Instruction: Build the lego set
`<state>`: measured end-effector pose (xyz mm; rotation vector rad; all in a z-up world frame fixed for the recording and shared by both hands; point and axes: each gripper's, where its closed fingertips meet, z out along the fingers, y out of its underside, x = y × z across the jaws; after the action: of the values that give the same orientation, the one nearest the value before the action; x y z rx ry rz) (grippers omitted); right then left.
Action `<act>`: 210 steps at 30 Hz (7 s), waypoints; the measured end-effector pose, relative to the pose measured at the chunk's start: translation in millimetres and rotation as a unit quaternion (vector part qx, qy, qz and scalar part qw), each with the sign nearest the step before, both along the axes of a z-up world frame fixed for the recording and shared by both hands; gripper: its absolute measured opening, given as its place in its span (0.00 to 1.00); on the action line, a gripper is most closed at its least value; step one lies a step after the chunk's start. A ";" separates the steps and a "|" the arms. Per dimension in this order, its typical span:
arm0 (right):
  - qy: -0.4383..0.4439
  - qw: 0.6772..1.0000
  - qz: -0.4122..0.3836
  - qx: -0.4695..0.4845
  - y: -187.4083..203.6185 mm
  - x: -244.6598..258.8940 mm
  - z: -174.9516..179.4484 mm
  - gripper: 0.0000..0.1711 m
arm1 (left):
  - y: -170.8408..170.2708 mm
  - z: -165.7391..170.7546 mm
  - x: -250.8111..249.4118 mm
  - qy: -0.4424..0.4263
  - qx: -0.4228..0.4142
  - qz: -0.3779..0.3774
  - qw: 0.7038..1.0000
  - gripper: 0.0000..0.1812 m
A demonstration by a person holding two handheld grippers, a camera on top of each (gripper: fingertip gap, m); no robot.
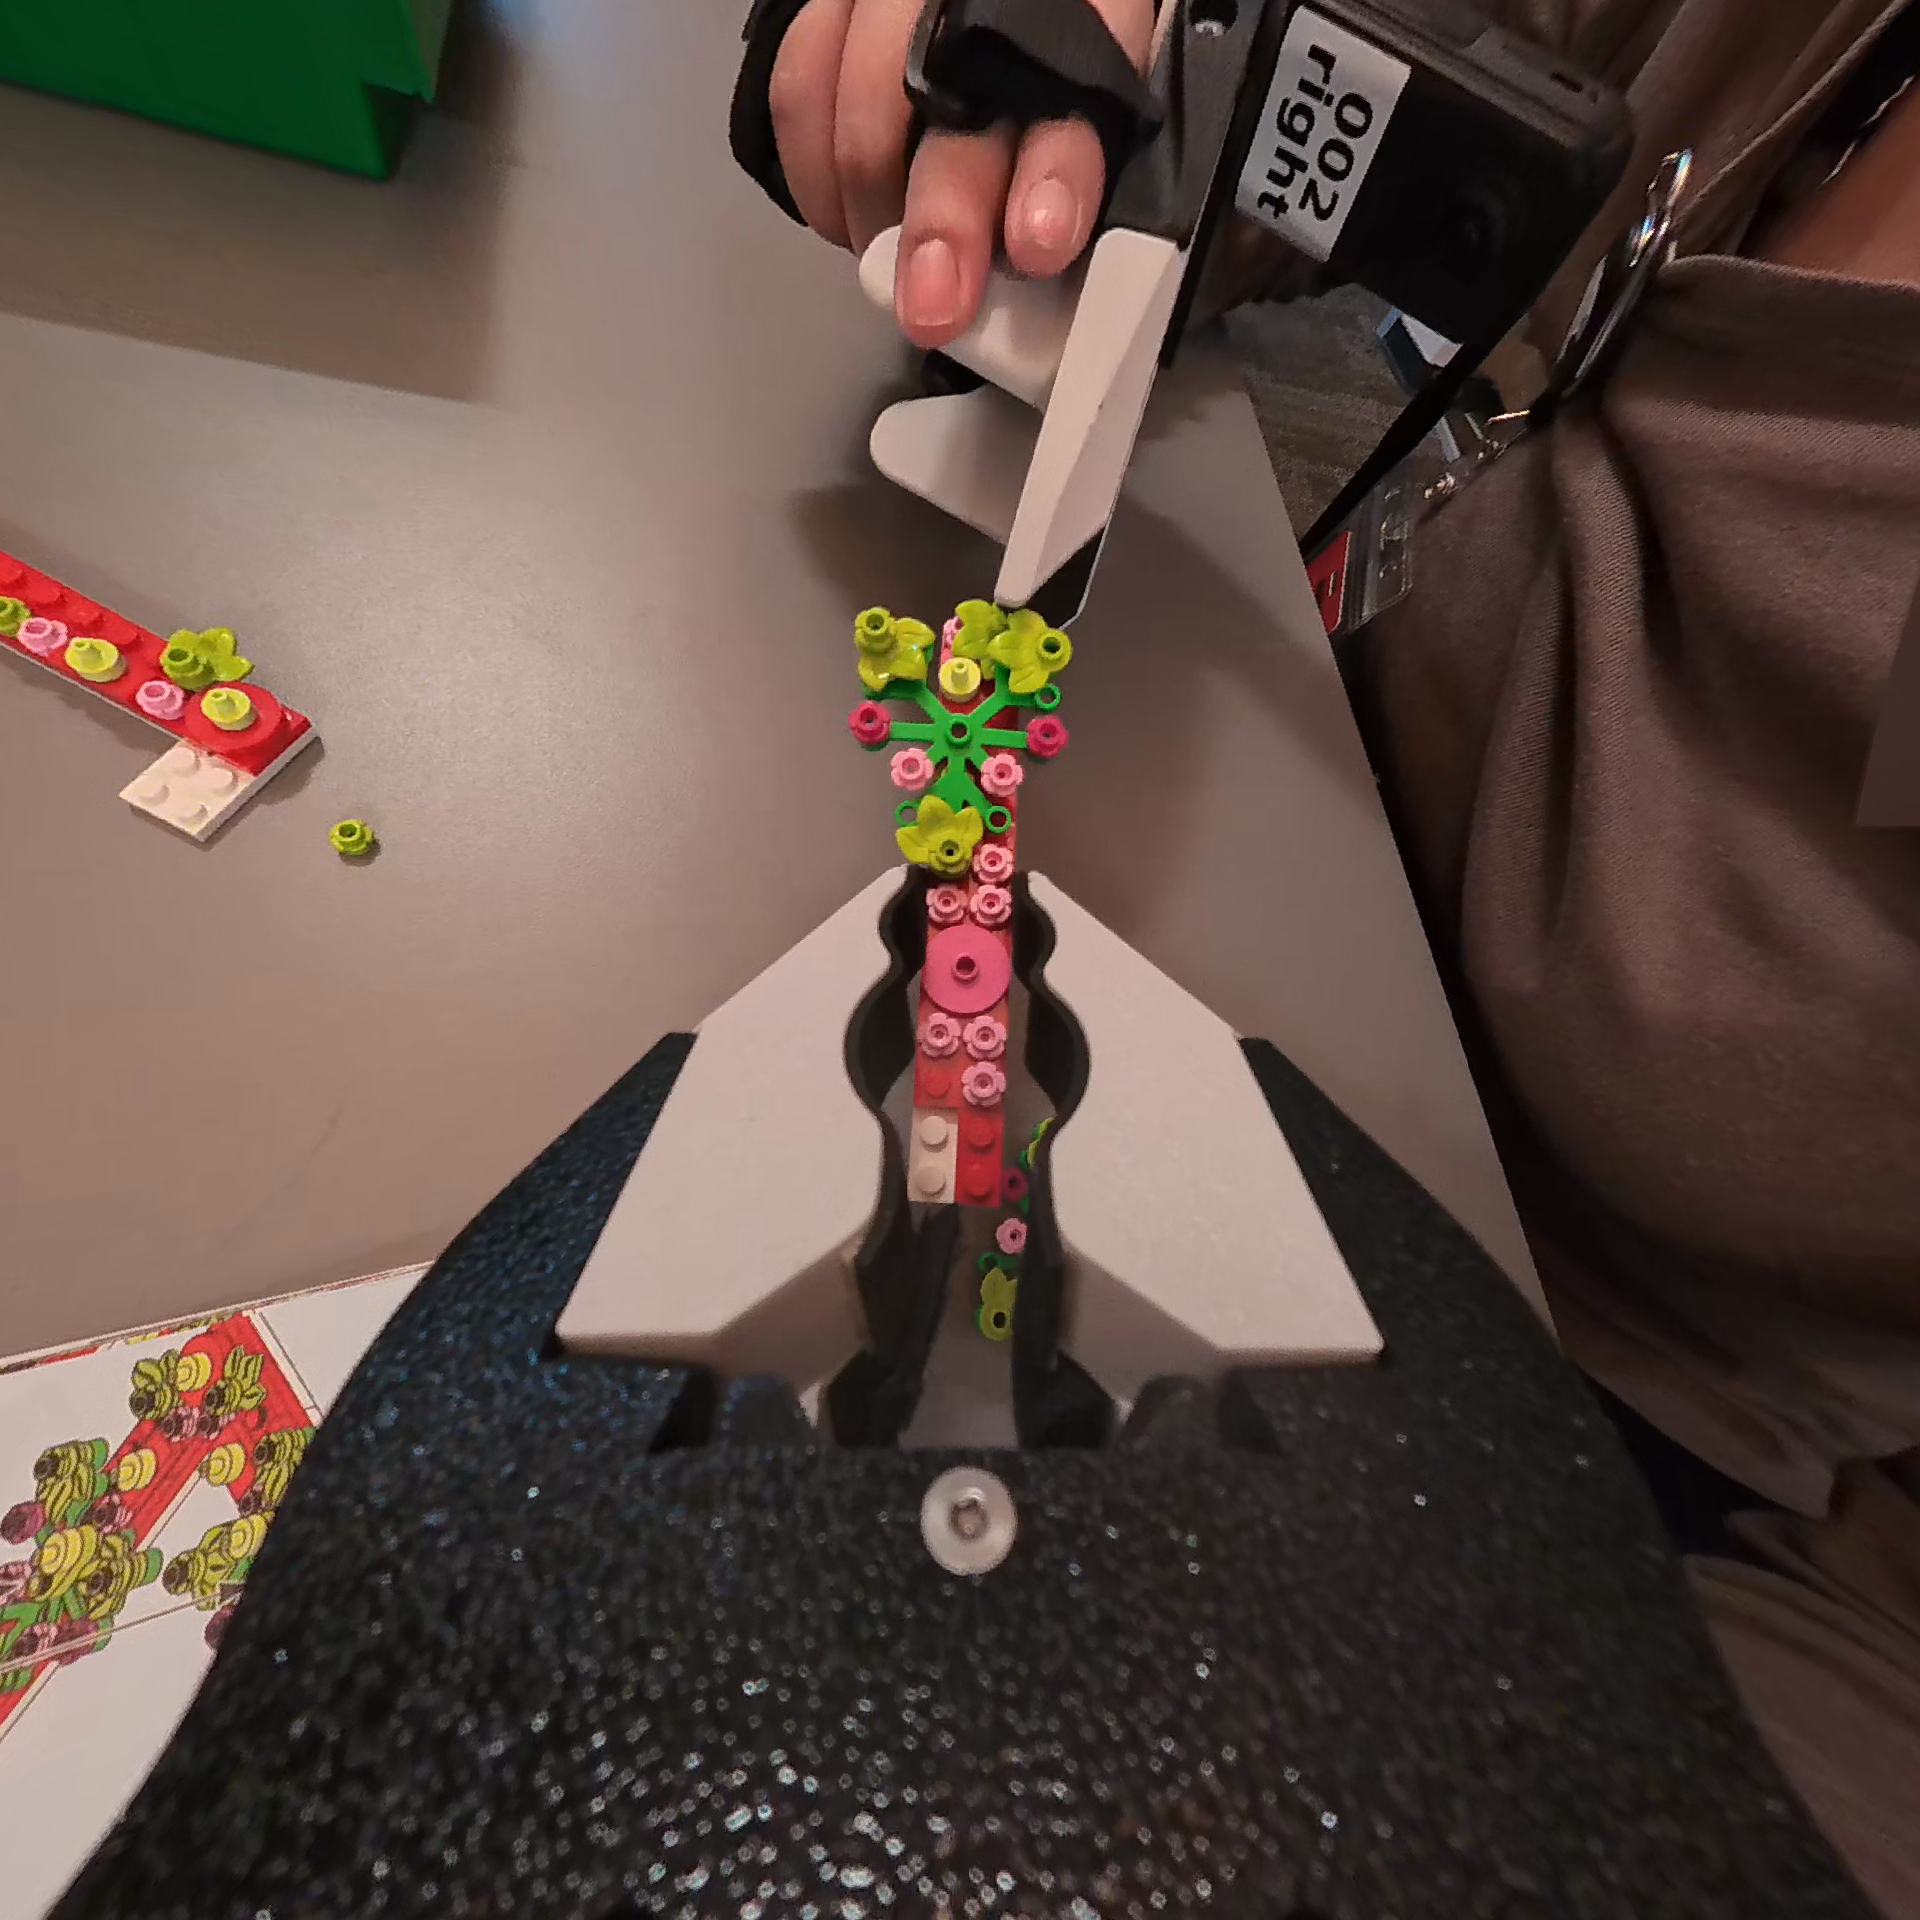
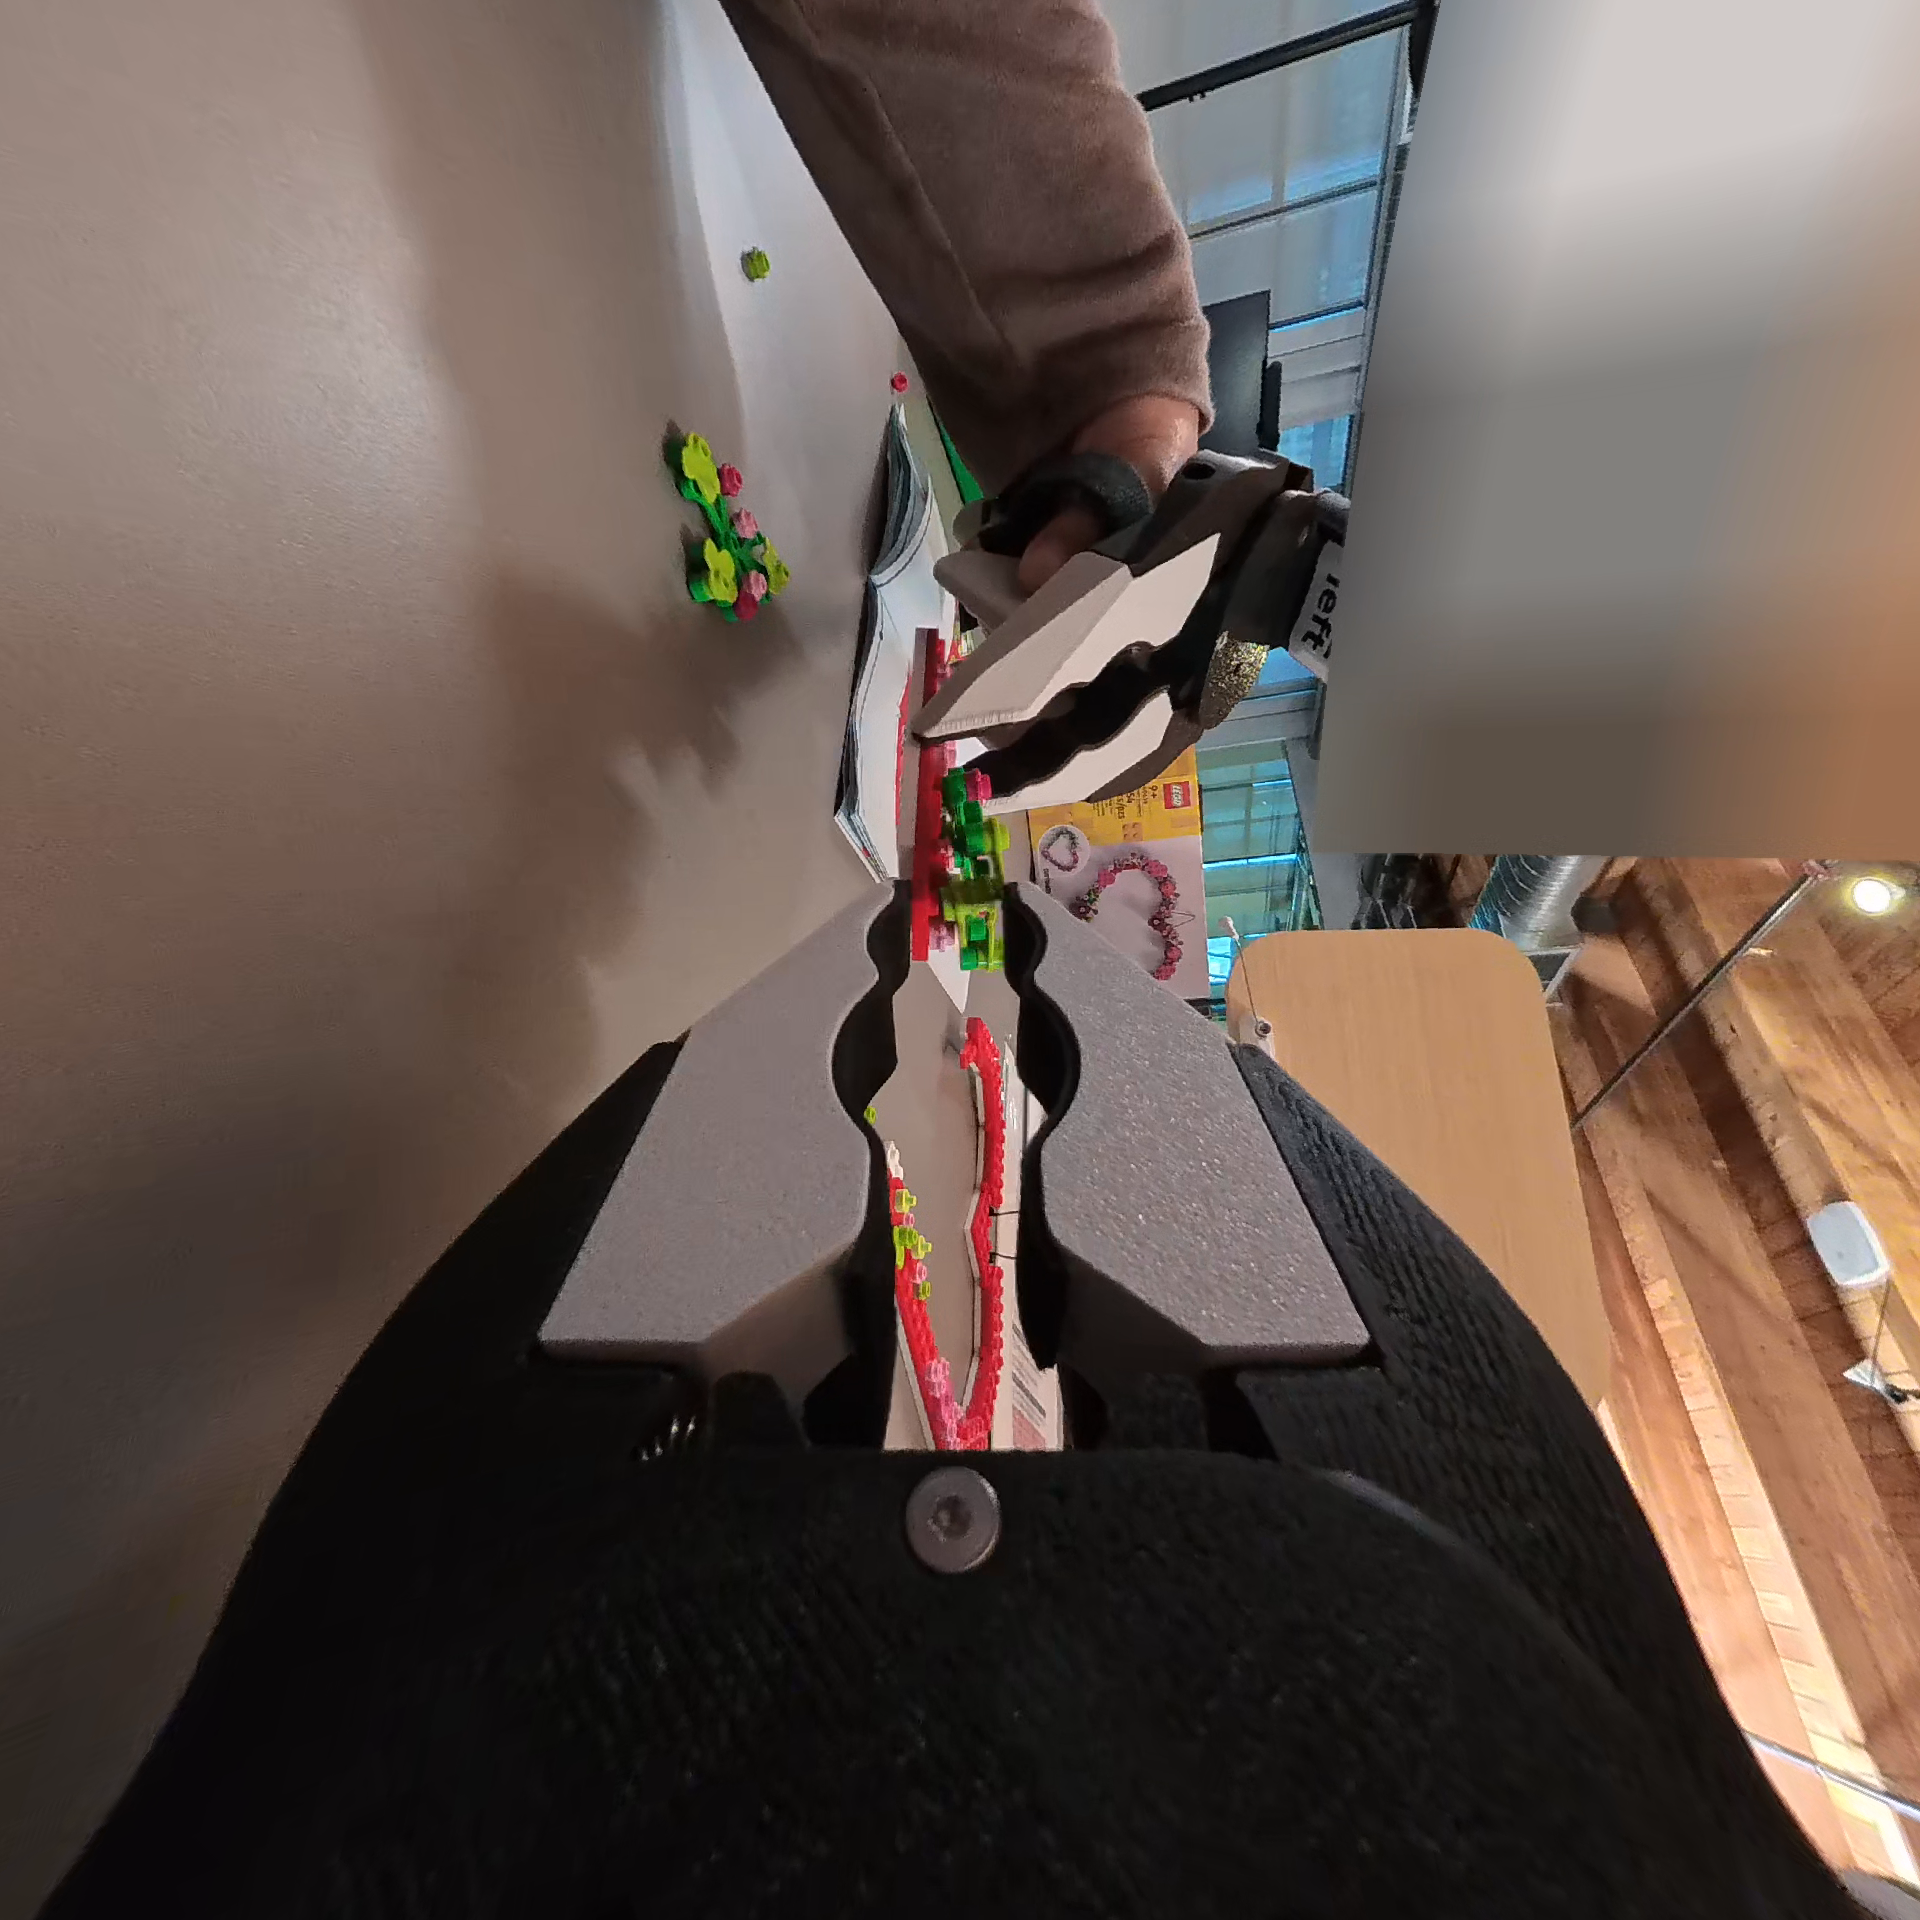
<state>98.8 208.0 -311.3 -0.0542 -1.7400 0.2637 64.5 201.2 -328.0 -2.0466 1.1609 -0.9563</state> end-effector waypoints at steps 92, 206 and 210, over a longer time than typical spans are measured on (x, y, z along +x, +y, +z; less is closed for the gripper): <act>-0.133 0.900 0.085 -0.407 -5.6 7.5 20.3 0.06 | -11.6 -0.1 19.5 -0.108 -0.084 -0.061 0.989 0.08; -0.094 0.970 0.065 -0.214 -14.7 10.7 0.5 0.14 | -20.6 -10.9 18.3 -0.094 -0.137 -0.066 0.984 0.07; -0.094 0.974 0.060 -0.199 -13.9 9.7 -2.3 0.09 | -21.3 -10.5 19.0 -0.093 -0.136 -0.068 0.984 0.07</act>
<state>108.6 194.0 -313.6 -0.2738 -1.8565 0.7133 83.5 179.9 -338.5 -2.0497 1.1315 -1.4105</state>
